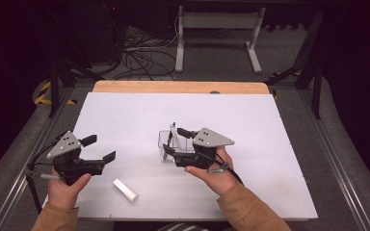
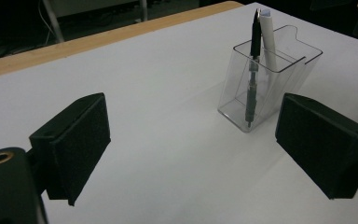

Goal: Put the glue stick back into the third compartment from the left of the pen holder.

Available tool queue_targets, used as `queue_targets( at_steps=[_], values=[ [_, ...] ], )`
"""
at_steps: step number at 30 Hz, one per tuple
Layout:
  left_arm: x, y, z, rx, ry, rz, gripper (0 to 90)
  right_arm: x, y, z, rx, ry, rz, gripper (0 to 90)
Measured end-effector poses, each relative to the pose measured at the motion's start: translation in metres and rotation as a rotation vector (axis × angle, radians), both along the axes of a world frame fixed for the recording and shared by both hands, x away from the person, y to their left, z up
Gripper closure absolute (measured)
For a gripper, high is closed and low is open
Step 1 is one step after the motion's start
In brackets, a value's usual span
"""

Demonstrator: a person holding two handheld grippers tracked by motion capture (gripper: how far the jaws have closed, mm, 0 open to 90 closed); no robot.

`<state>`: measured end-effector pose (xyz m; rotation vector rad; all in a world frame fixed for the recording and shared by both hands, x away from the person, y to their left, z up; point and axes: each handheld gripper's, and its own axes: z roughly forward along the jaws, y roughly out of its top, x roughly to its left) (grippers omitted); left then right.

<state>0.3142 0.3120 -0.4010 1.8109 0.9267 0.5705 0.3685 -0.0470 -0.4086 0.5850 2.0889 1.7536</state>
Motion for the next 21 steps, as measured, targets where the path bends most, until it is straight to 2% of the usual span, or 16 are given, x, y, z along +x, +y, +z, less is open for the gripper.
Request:
queue_targets(
  at_steps=[11,21],
  values=[
    [-0.001,0.0,0.002,0.002,-0.009,-0.011,10.5,-0.003,0.007,0.002,-0.053,-0.017,0.034,32.0],
    [-0.003,-0.001,0.006,0.003,-0.017,-0.068,7.5,-0.006,-0.004,0.005,-0.057,-0.032,0.052,30.0]
  ],
)
